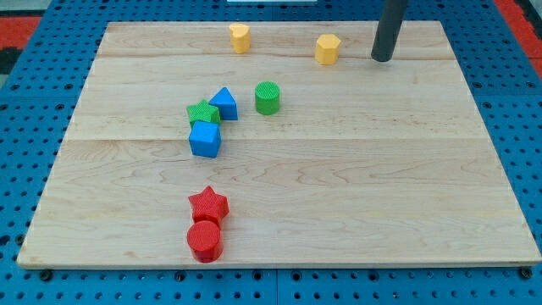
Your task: Keep the yellow hexagon diagonally bottom left to the yellow heart
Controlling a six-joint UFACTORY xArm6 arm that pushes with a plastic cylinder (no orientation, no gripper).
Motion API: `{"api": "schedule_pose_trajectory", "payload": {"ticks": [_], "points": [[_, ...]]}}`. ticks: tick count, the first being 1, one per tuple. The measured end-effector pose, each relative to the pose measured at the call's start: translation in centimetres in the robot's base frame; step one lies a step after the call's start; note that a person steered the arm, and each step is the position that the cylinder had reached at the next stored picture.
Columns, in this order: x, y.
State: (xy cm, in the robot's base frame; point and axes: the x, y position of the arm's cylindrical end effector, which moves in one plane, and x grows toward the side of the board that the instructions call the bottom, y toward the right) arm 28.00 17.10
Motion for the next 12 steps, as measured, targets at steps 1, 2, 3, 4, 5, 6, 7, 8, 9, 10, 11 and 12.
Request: {"api": "schedule_pose_trajectory", "payload": {"ticks": [1, 2, 3, 4, 5, 6, 7, 8, 9, 10, 11, 12], "points": [[-0.3, 0.0], [-0.3, 0.6], [-0.3, 5.0], [-0.6, 6.7], [-3.8, -1.8], [-3.8, -11.0], [1.3, -12.8], [3.7, -18.1], [0.9, -23.5], [1.6, -20.9], [-6.3, -12.6], [-8.3, -13.0]]}}
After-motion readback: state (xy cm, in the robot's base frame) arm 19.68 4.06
